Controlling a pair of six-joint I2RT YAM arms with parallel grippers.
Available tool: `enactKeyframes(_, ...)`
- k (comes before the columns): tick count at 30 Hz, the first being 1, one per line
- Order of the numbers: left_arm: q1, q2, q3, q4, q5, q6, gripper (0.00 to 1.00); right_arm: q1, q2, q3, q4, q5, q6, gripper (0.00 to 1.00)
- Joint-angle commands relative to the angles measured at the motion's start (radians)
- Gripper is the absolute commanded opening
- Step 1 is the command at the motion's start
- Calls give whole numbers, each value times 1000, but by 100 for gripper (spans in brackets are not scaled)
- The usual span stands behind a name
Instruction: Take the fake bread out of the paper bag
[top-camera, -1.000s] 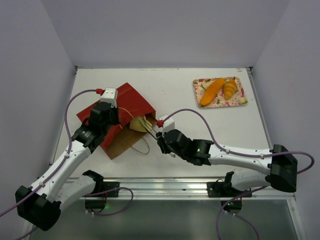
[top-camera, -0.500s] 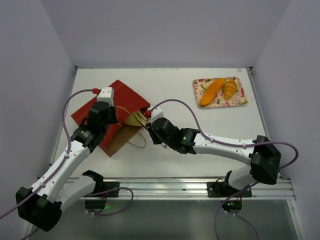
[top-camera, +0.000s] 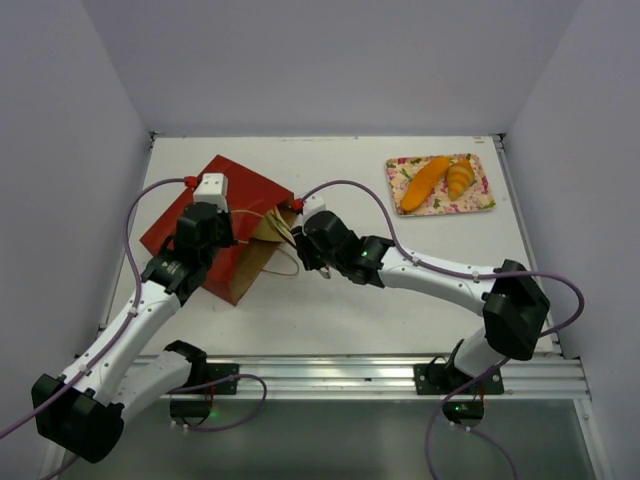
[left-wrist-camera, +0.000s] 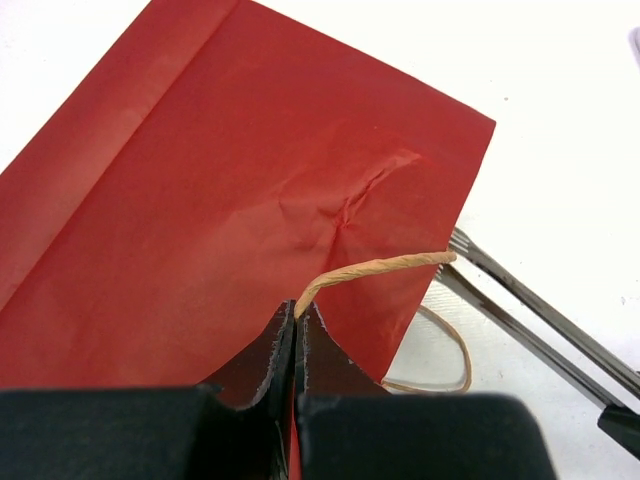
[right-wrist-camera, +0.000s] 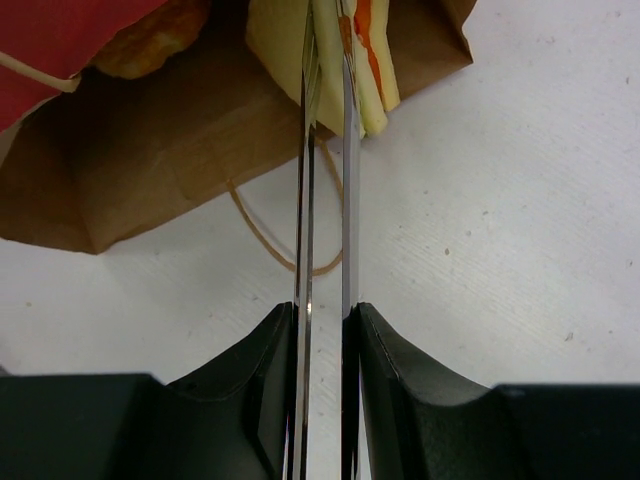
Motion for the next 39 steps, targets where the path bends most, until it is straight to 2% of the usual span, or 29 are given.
enactKeyframes(1, 8, -17, 15, 39, 18, -7, 0, 2, -99, -8, 5, -78, 32, 23)
enactKeyframes(7, 8, -22, 14, 36, 31, -2, 0, -2, -177, -15, -65, -141, 42, 23)
enactKeyframes(17, 8, -37, 10, 36, 26, -2, 0, -16, -337, -89, -203, -121, 35, 23)
enactKeyframes(24, 8, -40, 12, 36, 26, -2, 0, -70, -450, -166, -289, -142, 29, 23)
enactKeyframes(32, 8, -46, 11, 35, 25, -4, 0, -77, -515, -218, -328, -131, 49, 26)
enactKeyframes(39, 10, -45, 12, 35, 29, -2, 0, -77, -493, -244, -326, -130, 67, 30)
